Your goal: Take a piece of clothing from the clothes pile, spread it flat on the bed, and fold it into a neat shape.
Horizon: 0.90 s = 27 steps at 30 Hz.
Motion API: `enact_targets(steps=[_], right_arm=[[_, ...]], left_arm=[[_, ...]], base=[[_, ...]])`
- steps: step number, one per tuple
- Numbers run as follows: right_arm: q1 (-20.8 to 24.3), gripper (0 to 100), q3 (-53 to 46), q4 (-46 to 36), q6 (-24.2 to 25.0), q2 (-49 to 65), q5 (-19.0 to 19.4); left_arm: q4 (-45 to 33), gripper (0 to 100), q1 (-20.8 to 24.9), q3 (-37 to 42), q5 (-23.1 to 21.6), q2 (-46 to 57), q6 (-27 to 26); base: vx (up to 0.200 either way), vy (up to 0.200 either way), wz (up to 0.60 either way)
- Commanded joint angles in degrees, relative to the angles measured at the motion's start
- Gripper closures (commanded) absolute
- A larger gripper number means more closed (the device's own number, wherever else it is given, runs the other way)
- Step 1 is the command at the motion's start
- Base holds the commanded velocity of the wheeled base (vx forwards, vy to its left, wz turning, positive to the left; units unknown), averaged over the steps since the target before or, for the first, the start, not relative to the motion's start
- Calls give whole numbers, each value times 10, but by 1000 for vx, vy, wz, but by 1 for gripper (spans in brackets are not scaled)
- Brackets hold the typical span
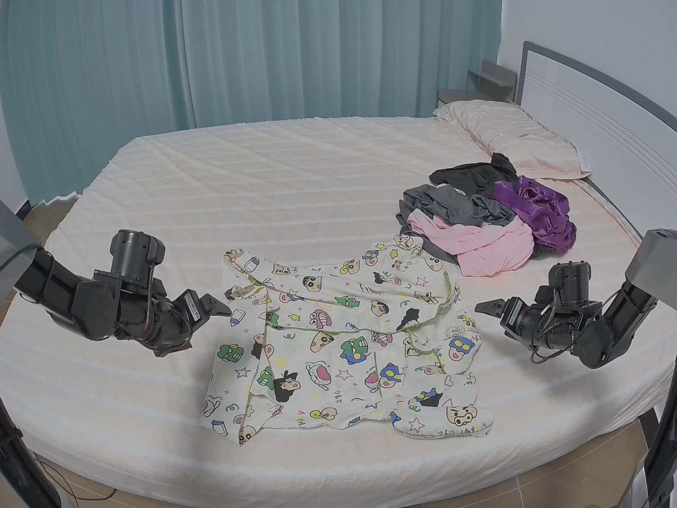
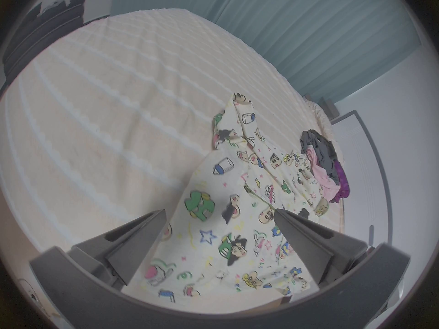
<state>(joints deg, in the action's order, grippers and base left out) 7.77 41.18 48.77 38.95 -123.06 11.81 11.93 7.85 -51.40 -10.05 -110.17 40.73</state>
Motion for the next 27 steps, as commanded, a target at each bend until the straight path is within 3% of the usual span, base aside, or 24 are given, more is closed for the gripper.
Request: enact_targets(steps=[1,8,16,17,27], right_arm=[[-13,0,10,17,21,-40,22],[-4,0,94,25,21,-119,27],[3,0,137,10,20,-150,41],[2,100,138,10,20,-153,43],[-11,100,130,18,22,-149,56]], left_arm=[[64,0,30,84,-4,62,48],[120,0,38,109,-3,60,117],[121,0,38,110,-5,57,120],[121,0,38,110,-5,57,120],[121,0,40,111,-6,53,121]], base=[[0,0,0],[0,0,0],[0,0,0],[0,0,0],[0,0,0]])
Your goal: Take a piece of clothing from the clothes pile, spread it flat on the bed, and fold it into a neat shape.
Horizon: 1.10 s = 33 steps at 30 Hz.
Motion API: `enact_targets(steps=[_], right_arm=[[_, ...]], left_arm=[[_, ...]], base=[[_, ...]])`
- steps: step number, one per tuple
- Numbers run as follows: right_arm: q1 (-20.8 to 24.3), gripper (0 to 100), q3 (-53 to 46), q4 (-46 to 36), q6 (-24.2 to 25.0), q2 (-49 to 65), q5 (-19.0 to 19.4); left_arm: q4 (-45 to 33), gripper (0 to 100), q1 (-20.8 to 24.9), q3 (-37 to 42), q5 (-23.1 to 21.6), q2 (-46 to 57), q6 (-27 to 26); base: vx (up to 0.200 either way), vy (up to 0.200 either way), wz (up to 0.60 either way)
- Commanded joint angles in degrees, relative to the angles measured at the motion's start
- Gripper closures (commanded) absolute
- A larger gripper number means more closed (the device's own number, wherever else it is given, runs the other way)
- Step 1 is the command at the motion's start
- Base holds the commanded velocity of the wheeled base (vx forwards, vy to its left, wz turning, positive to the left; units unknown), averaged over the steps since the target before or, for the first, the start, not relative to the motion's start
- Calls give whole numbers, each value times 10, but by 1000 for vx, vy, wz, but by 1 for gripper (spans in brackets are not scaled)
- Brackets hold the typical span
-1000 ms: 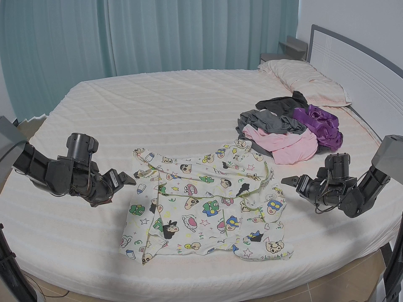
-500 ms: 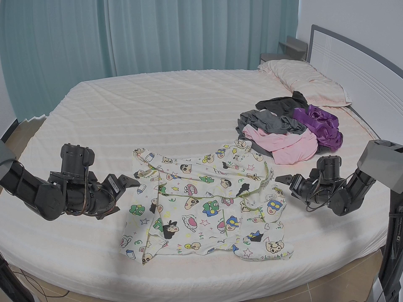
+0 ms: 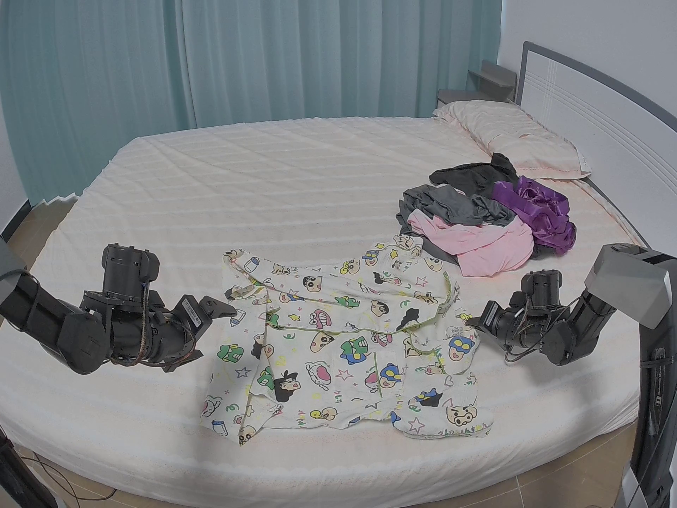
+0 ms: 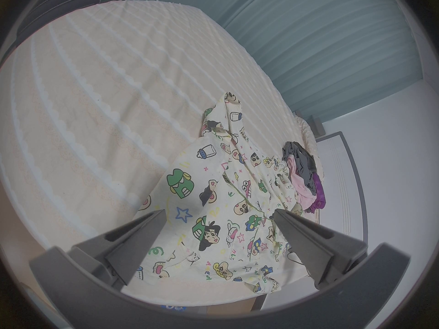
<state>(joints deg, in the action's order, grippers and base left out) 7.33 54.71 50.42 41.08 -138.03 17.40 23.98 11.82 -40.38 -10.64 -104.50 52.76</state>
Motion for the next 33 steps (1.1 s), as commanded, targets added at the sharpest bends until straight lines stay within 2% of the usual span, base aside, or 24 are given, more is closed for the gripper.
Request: enact_targets(steps=[1,5,10,15,21,28,29,33], right_arm=[[-11,100,-9,1,1,4,-2],[-30,100,-28,2,0,32,-7],[-72,100,-90,27,-4,132,-6],[-69,100,-111,42,-1,186,-3],[-56,100,-110,24,-7,168,-10],[-72,100,-102,15,-13,94,-10],[-75,0,-98,15,-13,85,-10],[-85,0,-93,12,-12,73,-10]], left_arm=[[0,0,0,0,0,-4,1],[-1,0,0,1,1,-4,1],[0,0,1,6,2,-2,-3],[0,0,3,7,4,2,-3],[-1,0,6,8,4,-3,-3],[-1,0,14,10,4,-11,-4],[-1,0,14,10,4,-11,-4],[0,0,21,10,2,-27,-3]], base=[[0,0,0],[0,0,0],[0,0,0],[0,0,0],[0,0,0],[0,0,0],[0,0,0],[0,0,0]])
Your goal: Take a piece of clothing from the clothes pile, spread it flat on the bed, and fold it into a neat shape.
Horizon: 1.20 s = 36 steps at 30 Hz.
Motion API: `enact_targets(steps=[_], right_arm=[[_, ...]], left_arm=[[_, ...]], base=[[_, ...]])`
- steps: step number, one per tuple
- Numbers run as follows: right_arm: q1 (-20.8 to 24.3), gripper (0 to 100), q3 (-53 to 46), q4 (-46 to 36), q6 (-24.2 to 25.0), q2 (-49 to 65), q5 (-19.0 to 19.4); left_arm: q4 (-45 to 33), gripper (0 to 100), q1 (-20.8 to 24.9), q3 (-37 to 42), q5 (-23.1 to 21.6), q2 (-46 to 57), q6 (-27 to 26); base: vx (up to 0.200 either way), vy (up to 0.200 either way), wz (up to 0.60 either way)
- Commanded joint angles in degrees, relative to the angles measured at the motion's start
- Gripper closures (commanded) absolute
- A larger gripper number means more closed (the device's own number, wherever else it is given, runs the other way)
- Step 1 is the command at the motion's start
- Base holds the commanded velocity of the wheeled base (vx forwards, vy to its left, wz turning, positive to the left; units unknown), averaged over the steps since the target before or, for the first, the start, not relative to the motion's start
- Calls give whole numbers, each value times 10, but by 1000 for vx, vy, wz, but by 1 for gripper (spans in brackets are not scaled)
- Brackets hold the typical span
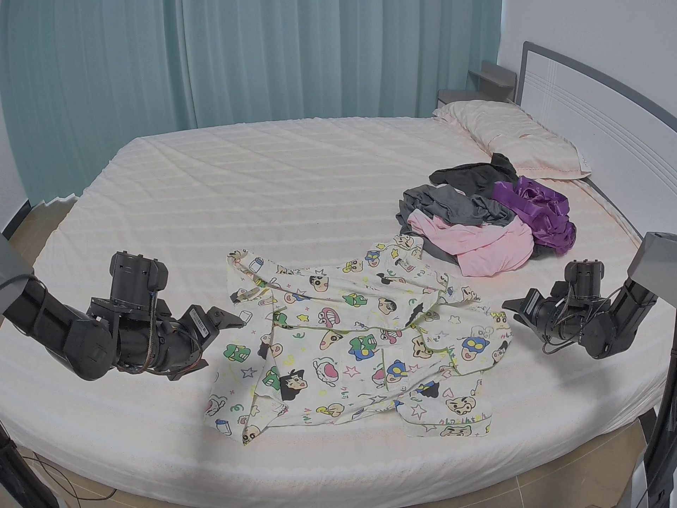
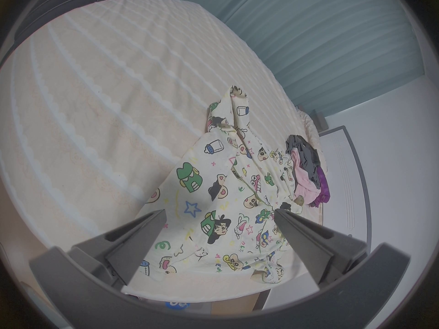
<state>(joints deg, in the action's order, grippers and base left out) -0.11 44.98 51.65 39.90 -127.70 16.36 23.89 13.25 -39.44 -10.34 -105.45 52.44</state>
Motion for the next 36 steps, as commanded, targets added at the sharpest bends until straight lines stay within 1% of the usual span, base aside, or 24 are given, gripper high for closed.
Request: enact_targets(steps=[1,4,6,7,8,10,11,12,13,14,16,19,21,22,26,31,33,34,36], right_arm=[[-10,0,0,1,0,-26,0],[-9,0,-12,1,1,-11,-5],[-2,0,-32,2,1,13,-26],[-2,0,-33,2,2,14,-26],[0,0,-51,3,3,28,-40],[5,0,-73,3,9,48,-46],[5,0,-77,4,10,53,-46],[6,0,-95,4,18,64,-47],[7,0,-105,6,25,73,-47],[7,0,-114,12,31,80,-47],[6,0,-127,34,44,90,-46],[6,0,-139,65,53,87,-46],[7,0,-141,73,53,84,-46],[7,0,-145,79,53,83,-46],[7,0,-146,80,53,83,-47],[7,0,-146,81,53,82,-46],[7,0,-146,81,53,82,-46],[7,0,-146,81,53,82,-46],[7,0,-147,81,54,82,-46]], left_arm=[[1,0,13,1,0,-25,1],[2,0,25,0,1,-42,2],[28,0,45,-2,7,-70,6],[31,0,46,-2,7,-71,6],[69,0,61,-2,15,-92,20],[119,0,83,-6,45,-119,48],[129,0,86,-8,54,-125,51],[161,0,100,-11,86,-144,59],[177,0,110,-14,105,-153,62],[184,0,119,-18,119,-158,66],[187,0,134,-29,139,-164,95],[190,0,146,-56,146,-175,147],[191,0,150,-64,146,-183,160],[198,0,151,-80,156,-202,169],[230,0,155,-107,193,-249,167],[239,0,170,-122,211,-272,166],[239,0,171,-130,235,-276,166],[239,0,171,-131,239,-276,165],[240,0,167,-134,268,-281,157]], base=[[0,0,0],[0,0,0],[0,0,0],[0,0,0],[0,0,0],[0,0,0],[0,0,0],[0,0,0],[0,0,0],[0,0,0],[0,0,0],[0,0,0],[0,0,0],[0,0,0],[0,0,0],[0,0,0],[0,0,0],[0,0,0],[0,0,0]])
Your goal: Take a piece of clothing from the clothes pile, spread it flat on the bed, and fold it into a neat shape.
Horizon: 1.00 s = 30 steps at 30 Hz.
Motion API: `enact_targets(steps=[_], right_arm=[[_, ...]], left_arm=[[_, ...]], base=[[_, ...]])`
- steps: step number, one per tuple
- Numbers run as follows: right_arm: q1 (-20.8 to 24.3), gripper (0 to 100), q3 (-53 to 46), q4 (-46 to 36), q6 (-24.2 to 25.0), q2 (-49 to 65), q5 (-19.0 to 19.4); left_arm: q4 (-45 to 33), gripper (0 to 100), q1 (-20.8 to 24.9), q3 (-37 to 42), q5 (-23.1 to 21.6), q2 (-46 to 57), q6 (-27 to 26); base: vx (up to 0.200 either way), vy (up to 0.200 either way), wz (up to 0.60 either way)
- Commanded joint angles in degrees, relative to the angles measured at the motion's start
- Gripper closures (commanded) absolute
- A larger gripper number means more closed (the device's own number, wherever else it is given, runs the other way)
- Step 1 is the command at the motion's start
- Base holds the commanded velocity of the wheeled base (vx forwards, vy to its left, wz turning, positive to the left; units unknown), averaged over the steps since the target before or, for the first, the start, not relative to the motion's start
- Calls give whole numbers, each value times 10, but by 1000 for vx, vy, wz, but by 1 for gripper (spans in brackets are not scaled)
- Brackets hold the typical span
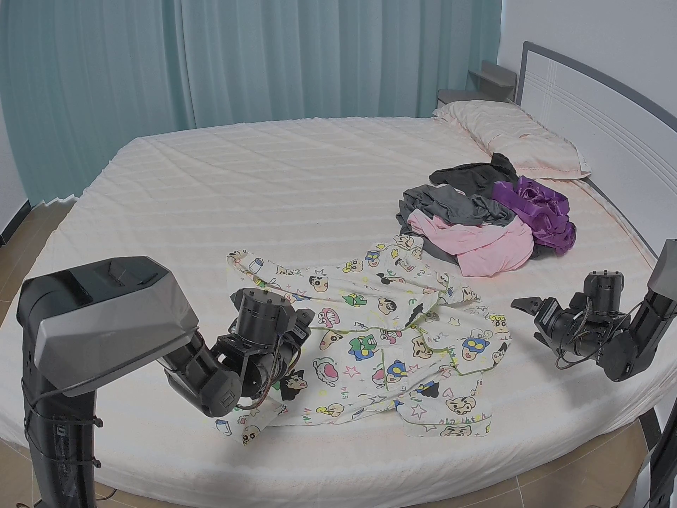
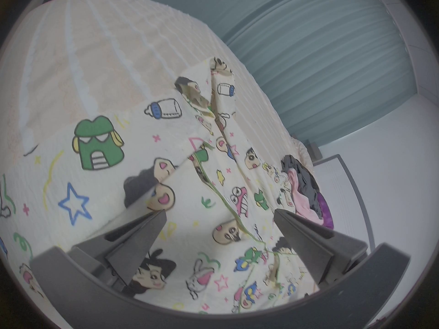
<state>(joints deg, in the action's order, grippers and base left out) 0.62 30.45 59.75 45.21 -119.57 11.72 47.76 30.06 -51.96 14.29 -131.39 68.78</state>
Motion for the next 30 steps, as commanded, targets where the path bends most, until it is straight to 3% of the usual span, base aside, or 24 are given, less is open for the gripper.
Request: enact_targets(steps=[1,6,7,9,15,20,23,27,30], right_arm=[[0,0,-1,0,0,-1,1],[0,0,-3,0,0,-1,1],[0,0,-5,0,0,-1,2],[0,0,-6,0,0,-1,2],[0,0,-6,3,0,-2,1],[1,0,-7,2,-1,-1,1],[3,0,-9,2,-1,-1,1],[6,0,-12,3,-1,-1,1],[8,0,-14,3,-3,-1,1]], left_arm=[[1,0,-4,-8,31,-20,-15],[3,0,-21,11,82,-9,-57],[15,0,-40,19,114,-3,-87],[43,0,-59,31,132,-1,-117],[166,0,-105,110,137,32,-211],[170,0,-145,128,137,40,-260],[170,0,-159,129,109,49,-264],[173,0,-186,138,19,60,-257],[170,0,-208,141,6,73,-239]], base=[[0,0,0],[0,0,0],[0,0,0],[0,0,0],[0,0,0],[0,0,0],[0,0,0],[0,0,0],[0,0,0]])
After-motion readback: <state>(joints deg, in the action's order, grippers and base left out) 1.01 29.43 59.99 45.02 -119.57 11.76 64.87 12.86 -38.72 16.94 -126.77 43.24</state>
